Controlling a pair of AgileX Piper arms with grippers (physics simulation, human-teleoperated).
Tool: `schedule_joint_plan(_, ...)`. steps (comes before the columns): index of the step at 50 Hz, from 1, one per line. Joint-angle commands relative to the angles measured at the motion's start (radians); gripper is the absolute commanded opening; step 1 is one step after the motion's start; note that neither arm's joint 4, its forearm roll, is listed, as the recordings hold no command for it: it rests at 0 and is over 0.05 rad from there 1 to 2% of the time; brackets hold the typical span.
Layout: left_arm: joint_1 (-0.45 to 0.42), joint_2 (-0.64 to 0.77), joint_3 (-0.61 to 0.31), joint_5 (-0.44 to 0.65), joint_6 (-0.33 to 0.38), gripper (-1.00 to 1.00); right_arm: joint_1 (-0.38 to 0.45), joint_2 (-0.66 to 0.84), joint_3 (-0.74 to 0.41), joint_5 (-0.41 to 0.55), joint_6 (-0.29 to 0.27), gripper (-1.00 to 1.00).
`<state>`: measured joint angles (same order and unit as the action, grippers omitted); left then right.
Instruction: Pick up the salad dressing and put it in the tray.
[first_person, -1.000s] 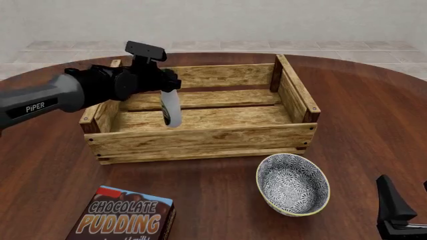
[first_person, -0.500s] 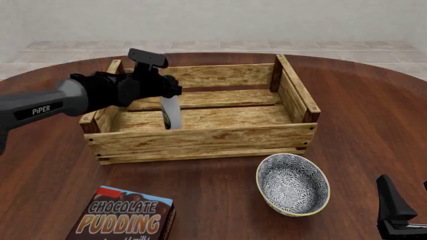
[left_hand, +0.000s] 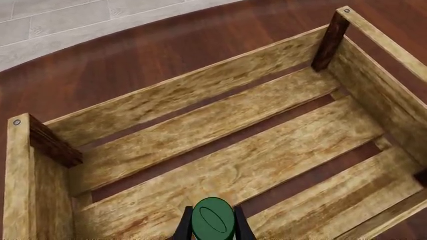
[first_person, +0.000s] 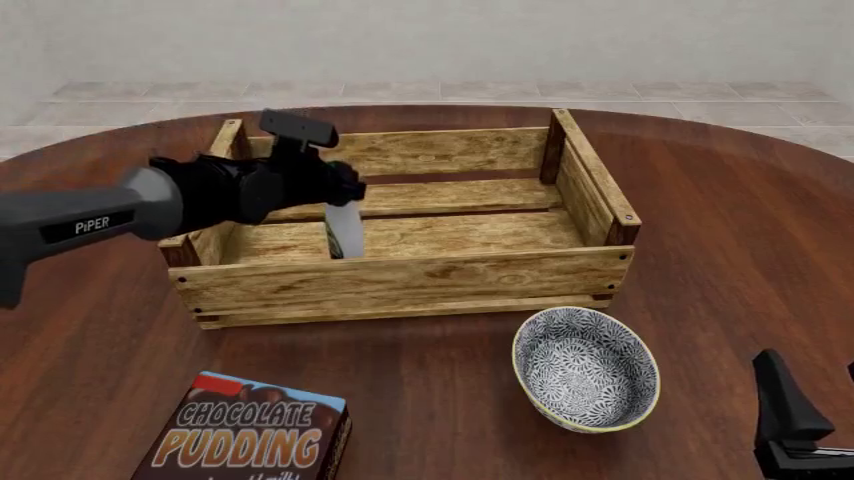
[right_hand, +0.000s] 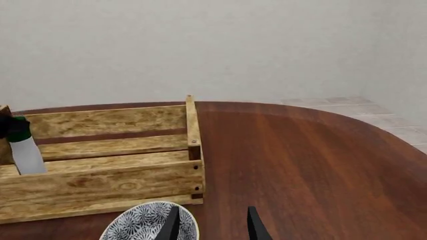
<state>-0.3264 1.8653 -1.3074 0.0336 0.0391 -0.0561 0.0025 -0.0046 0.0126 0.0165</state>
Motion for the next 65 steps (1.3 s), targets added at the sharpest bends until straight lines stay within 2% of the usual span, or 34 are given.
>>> schedule_joint_plan(1,0.000,0.005,0.007,-0.015,0.010,-1.00,-0.003,-0.001,0.002,-0.001,0.002,1.00)
schedule_joint_plan(64,-0.001,0.011,0.029,-0.032,0.009,-1.00,-0.007,-0.001,0.001,-0.003,0.008,1.00)
schedule_joint_plan(65,0.000,0.010,0.028,-0.031,0.010,1.00,-0.007,-0.001,0.001,-0.003,0.008,1.00)
